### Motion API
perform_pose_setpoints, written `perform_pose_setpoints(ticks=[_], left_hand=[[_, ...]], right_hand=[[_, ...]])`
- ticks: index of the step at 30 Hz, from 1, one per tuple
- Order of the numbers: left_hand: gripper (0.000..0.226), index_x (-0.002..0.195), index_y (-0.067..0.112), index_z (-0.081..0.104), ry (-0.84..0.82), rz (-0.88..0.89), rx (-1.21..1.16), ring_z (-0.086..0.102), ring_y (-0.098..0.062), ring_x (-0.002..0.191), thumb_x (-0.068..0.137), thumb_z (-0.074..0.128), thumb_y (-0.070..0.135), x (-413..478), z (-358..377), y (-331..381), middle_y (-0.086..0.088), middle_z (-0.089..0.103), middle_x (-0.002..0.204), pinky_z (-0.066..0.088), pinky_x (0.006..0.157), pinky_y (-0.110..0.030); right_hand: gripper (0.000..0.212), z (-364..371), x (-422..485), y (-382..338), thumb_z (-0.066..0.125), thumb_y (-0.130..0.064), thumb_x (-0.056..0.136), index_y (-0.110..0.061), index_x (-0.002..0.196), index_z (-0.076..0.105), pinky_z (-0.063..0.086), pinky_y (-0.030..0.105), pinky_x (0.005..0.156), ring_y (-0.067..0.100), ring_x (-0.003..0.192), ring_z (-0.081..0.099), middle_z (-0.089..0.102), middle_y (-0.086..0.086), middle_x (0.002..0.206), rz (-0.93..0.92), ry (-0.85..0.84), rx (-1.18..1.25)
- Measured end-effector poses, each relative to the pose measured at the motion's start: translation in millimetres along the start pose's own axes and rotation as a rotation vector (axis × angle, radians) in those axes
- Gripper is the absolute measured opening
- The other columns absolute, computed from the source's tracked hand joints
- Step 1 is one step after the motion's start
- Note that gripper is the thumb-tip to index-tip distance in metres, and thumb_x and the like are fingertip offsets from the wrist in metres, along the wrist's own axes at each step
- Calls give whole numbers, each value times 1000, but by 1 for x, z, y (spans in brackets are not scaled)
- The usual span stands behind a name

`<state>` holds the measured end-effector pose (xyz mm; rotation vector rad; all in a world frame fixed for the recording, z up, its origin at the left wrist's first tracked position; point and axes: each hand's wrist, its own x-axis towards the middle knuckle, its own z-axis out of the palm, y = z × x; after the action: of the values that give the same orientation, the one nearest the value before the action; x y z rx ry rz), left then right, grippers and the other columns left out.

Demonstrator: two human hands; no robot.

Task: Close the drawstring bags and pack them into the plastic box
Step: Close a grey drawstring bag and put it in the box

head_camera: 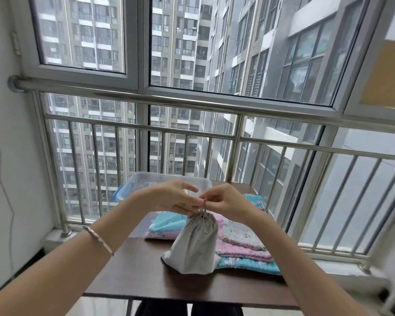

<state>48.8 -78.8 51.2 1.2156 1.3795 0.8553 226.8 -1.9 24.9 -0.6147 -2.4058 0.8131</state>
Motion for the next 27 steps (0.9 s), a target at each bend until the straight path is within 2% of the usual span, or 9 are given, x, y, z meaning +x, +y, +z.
perform_pose_setpoints(ticks=[3,6,9,12,15,17,20,23,27], left_hand=[[68,139,8,41,-34,-24,12,69,-14,73,80,74,11,1,-2,1,-9,71,85,58,72,-26],[64,136,9,44,1,-24,34,70,-15,75,80,75,12,1,-3,0,-10,72,85,58,72,-26],[47,119,11,62,149,156,272,72,-15,75,76,79,18,-2,-1,-2,-10,75,84,58,71,-24],[16,93,14,76,298,388,601,67,-3,63,78,77,21,-8,7,-4,4,72,70,49,56,-12],[9,89,19,77,377,499,743,65,-1,66,81,74,22,-10,8,-5,9,71,74,49,59,-12],[10,90,19,77,364,516,769,65,-2,71,84,71,25,-9,7,-6,10,72,78,51,65,-14],[14,90,19,75,327,463,747,61,-4,69,89,65,28,-5,7,-8,10,69,77,45,62,-12],[14,89,20,71,292,400,703,52,-4,65,92,60,28,-1,11,-11,11,63,72,39,59,-15],[14,88,17,69,250,392,576,50,-6,66,94,58,24,2,13,-17,9,60,70,42,67,-22]], right_hand=[[16,1,-1,0,70,-16,86,-12,101,75,44,25,53,11,55,52,70,11,73,2,-18,34],[14,1,0,-1,71,-13,86,-6,97,76,49,19,60,3,61,61,72,4,75,11,-11,43],[17,-1,1,1,71,-18,87,-4,95,75,49,18,62,2,62,62,69,-5,70,81,-45,78],[19,-4,0,3,68,-20,89,-3,95,74,46,19,64,6,65,57,66,-4,72,184,-124,234],[14,-4,-1,4,64,-9,90,2,94,71,42,18,65,6,67,52,66,-1,77,258,-175,495],[15,-2,0,7,66,-8,87,4,94,71,40,19,64,8,71,51,66,5,85,288,-182,623],[12,1,-1,7,67,-10,84,0,88,74,39,21,67,11,73,49,67,9,87,290,-173,663],[15,3,-3,0,64,-5,86,-7,79,76,38,20,65,7,66,48,67,3,74,264,-102,504],[21,3,-1,-7,63,-2,83,-6,63,71,34,22,58,9,54,43,51,3,55,272,-29,405]])
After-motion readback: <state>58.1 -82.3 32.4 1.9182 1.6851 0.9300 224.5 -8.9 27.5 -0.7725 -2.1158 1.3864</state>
